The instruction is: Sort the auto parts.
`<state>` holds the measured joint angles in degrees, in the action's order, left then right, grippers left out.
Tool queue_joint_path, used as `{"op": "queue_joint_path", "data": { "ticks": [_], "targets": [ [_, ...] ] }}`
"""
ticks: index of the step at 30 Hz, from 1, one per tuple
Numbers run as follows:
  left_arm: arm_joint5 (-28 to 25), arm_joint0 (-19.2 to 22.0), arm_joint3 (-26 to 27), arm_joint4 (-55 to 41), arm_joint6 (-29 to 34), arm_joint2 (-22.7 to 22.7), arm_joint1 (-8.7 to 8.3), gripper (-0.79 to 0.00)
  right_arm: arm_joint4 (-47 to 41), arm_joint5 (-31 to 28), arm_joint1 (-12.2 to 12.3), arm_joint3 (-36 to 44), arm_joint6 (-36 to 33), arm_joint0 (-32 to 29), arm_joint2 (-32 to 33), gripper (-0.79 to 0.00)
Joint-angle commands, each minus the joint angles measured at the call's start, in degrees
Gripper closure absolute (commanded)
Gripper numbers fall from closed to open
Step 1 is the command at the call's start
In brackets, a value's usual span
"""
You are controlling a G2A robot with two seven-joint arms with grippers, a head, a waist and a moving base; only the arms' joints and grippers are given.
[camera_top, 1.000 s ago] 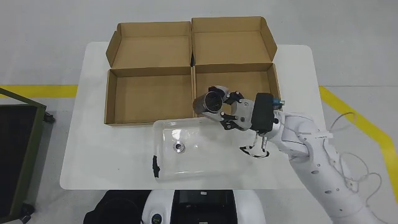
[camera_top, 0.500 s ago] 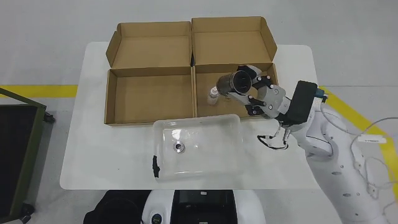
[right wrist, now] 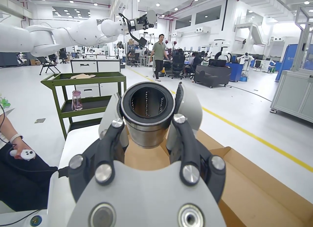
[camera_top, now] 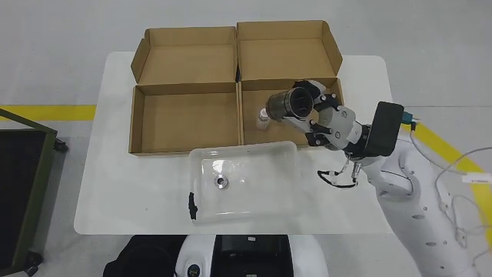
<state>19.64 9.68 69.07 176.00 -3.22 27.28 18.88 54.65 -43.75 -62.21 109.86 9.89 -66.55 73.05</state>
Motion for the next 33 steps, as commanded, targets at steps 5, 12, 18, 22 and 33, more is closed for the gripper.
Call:
{"op": "queue_joint_path", "data": {
  "ticks": [5, 12, 18, 22, 33],
  "targets": [
    [0.00, 0.00, 0.00, 0.00, 0.00, 0.00, 0.00, -0.785, 1.62, -0.79, -0.59, -0.91, -1.26, 1.52, -4.23, 0.000],
    [0.00, 0.00, 0.00, 0.00, 0.00, 0.00, 0.00, -0.785, 5.17, -0.37, -1.67, -6.15, -3.94, 4.80, -10.46, 0.000],
    [0.00, 0.00, 0.00, 0.00, 0.00, 0.00, 0.00, -0.785, 8.85, 0.43, -2.72, -11.86, -5.86, 8.30, -15.00, 0.000],
    [0.00, 0.00, 0.00, 0.00, 0.00, 0.00, 0.00, -0.785, 10.77, 1.14, -3.55, -15.02, -6.71, 11.23, -17.66, 0.000],
    [0.00, 0.00, 0.00, 0.00, 0.00, 0.00, 0.00, -0.785, 13.46, 2.92, -6.32, -23.85, -9.45, 19.25, -24.66, 0.000]
  ]
}}
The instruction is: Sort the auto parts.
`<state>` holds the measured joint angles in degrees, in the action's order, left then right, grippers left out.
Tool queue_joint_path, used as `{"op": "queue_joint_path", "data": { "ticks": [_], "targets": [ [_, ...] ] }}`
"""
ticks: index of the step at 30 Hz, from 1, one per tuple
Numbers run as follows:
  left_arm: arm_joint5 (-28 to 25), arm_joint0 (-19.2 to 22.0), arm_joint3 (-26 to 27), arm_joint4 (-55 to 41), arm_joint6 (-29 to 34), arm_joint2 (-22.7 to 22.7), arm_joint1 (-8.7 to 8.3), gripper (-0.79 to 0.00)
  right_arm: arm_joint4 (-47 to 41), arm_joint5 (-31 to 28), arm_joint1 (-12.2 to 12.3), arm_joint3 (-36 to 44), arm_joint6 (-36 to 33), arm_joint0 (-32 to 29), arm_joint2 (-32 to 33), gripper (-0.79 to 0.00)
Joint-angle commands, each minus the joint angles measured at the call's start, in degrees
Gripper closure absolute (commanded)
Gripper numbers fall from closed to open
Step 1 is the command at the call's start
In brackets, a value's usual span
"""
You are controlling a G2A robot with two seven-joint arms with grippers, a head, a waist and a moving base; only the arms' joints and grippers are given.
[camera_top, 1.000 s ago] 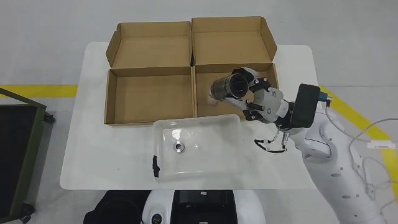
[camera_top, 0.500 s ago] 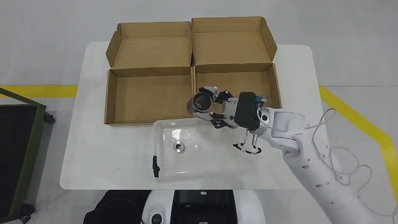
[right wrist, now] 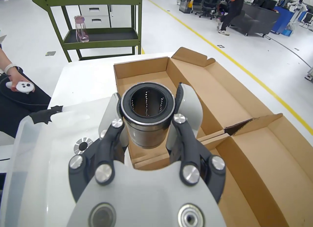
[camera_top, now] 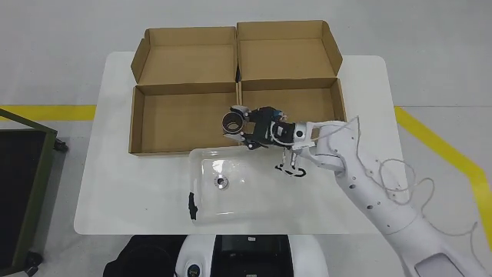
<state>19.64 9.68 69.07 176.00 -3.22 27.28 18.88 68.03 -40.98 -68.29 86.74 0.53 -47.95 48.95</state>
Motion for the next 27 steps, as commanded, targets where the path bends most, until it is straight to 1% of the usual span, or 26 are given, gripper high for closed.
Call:
{"op": "queue_joint_path", "data": {
  "ticks": [1, 10, 22, 23, 24, 27],
  "targets": [
    [0.00, 0.00, 0.00, 0.00, 0.00, 0.00, 0.00, -0.785, 0.31, 0.35, -0.54, -1.56, -0.33, 1.33, -1.26, 0.000],
    [0.00, 0.00, 0.00, 0.00, 0.00, 0.00, 0.00, -0.785, 3.49, 2.48, -3.48, -7.82, -2.23, 7.30, -7.22, 0.000],
    [0.00, 0.00, 0.00, 0.00, 0.00, 0.00, 0.00, -0.785, 5.36, 3.21, -7.08, -15.76, -3.62, 11.71, -12.80, 0.000],
    [0.00, 0.00, 0.00, 0.00, 0.00, 0.00, 0.00, -0.785, 5.44, 3.18, -7.34, -16.32, -3.61, 11.95, -13.11, -0.009],
    [0.00, 0.00, 0.00, 0.00, 0.00, 0.00, 0.00, -0.785, 5.58, 3.05, -7.59, -16.85, -3.68, 12.17, -13.43, -0.052],
    [0.00, 0.00, 0.00, 0.00, 0.00, 0.00, 0.00, -0.785, 6.02, 2.55, -8.28, -18.33, -3.76, 12.90, -14.22, -0.095]
  ]
}}
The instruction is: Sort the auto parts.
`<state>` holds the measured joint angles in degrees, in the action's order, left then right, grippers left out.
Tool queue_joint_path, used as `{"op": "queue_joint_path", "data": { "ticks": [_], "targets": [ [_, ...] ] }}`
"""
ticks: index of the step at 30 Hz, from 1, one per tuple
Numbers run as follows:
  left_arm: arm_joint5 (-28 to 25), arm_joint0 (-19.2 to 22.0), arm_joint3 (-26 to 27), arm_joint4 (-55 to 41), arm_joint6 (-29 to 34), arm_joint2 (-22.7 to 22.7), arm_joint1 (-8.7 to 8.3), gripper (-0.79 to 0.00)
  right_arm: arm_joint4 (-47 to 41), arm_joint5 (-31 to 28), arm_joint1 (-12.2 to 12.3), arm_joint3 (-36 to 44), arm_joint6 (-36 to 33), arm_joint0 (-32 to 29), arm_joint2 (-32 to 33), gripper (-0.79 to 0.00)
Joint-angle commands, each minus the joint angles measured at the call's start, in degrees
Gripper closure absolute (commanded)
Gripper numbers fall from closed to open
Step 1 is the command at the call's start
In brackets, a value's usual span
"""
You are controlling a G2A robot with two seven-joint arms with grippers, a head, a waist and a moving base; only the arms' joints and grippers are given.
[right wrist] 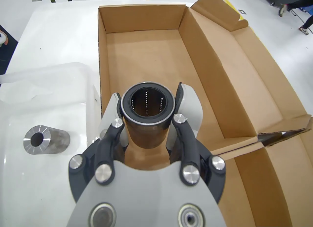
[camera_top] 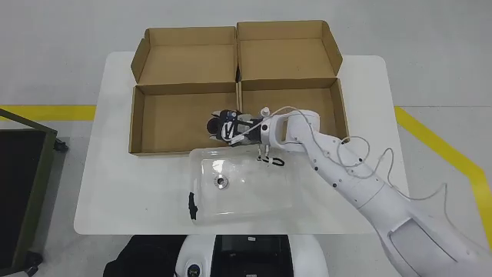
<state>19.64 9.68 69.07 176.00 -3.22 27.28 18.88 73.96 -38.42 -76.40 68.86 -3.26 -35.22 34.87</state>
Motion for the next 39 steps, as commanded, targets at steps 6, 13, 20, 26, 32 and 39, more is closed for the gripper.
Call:
{"op": "queue_joint_path", "data": {
  "ticks": [6, 13, 20, 26, 32, 39],
  "targets": [
    [0.00, 0.00, 0.00, 0.00, 0.00, 0.00, 0.00, -0.785, 0.42, -0.45, -1.44, -3.50, 0.45, 1.49, -1.05, -0.154],
    [0.00, 0.00, 0.00, 0.00, 0.00, 0.00, 0.00, -0.785, 0.78, -0.95, -2.80, -6.33, 0.87, 2.55, -1.88, -0.277],
    [0.00, 0.00, 0.00, 0.00, 0.00, 0.00, 0.00, -0.785, 1.38, -1.06, -3.88, -8.68, 1.29, 3.16, -2.25, -0.369],
    [0.00, 0.00, 0.00, 0.00, 0.00, 0.00, 0.00, -0.785, 2.43, -0.41, -4.28, -9.50, 1.64, 3.50, -1.57, -0.785],
    [0.00, 0.00, 0.00, 0.00, 0.00, 0.00, 0.00, -0.785, 2.21, 0.57, -3.92, -7.20, 3.31, 3.63, 1.31, -0.785],
    [0.00, 0.00, 0.00, 0.00, 0.00, 0.00, 0.00, -0.785, 3.12, -0.56, -2.13, 0.68, 2.87, 1.92, 6.50, -0.785]
  ]
}}
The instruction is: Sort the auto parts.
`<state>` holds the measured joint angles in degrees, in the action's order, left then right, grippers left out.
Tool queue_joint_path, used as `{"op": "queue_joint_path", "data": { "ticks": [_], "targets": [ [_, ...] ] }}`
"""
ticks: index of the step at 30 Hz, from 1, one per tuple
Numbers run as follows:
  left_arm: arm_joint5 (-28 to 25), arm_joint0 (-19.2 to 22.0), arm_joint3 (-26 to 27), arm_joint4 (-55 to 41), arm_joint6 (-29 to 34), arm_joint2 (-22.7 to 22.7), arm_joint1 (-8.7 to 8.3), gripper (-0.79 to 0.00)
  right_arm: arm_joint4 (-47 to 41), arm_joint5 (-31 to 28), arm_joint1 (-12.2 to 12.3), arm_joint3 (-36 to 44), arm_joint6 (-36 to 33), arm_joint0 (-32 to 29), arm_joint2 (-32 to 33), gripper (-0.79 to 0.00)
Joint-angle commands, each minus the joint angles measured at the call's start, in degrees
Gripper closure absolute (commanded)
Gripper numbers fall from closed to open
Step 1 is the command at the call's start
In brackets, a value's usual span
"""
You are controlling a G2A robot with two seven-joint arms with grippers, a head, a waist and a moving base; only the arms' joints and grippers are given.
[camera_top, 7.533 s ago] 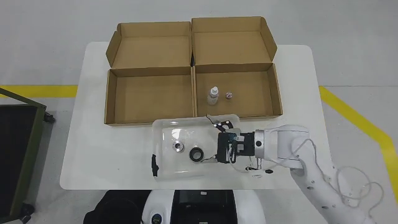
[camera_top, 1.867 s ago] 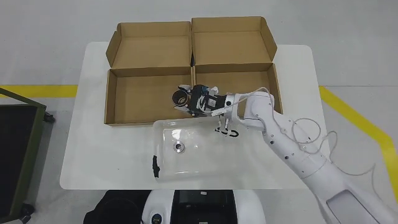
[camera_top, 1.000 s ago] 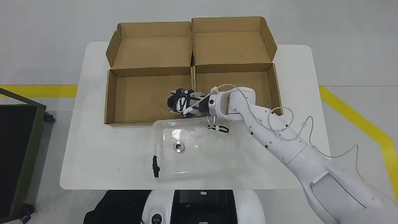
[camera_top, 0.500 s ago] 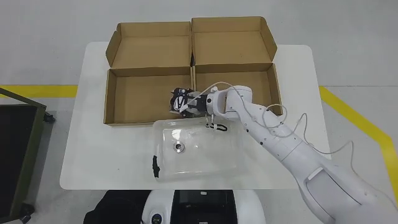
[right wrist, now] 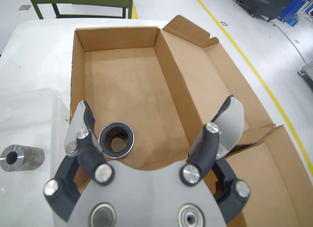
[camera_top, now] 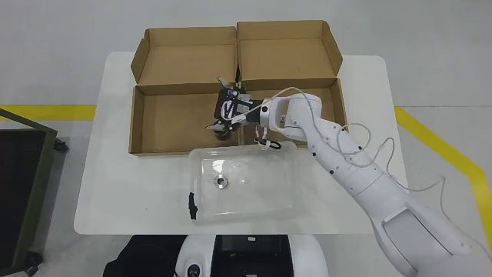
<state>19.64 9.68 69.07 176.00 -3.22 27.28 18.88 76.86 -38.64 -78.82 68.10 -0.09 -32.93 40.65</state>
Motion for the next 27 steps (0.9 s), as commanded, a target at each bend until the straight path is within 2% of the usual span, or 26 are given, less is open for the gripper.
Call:
{"op": "queue_joint_path", "data": {
  "ticks": [1, 15, 22, 27],
  "targets": [
    [0.00, 0.00, 0.00, 0.00, 0.00, 0.00, 0.00, -0.785, 0.48, -0.78, 0.66, 3.01, -0.75, -1.04, 1.54, -0.785],
    [0.00, 0.00, 0.00, 0.00, 0.00, 0.00, 0.00, -0.785, 1.71, -10.83, 5.70, 28.47, -10.50, -15.48, 11.30, -0.785],
    [0.00, 0.00, 0.00, 0.00, 0.00, 0.00, 0.00, -0.785, 2.88, -13.24, 6.95, 35.57, -14.23, -22.85, 11.02, -0.785],
    [0.00, 0.00, 0.00, 0.00, 0.00, 0.00, 0.00, -0.785, 4.67, -14.37, 7.61, 36.87, -15.18, -27.21, 9.84, -0.785]
  ]
}}
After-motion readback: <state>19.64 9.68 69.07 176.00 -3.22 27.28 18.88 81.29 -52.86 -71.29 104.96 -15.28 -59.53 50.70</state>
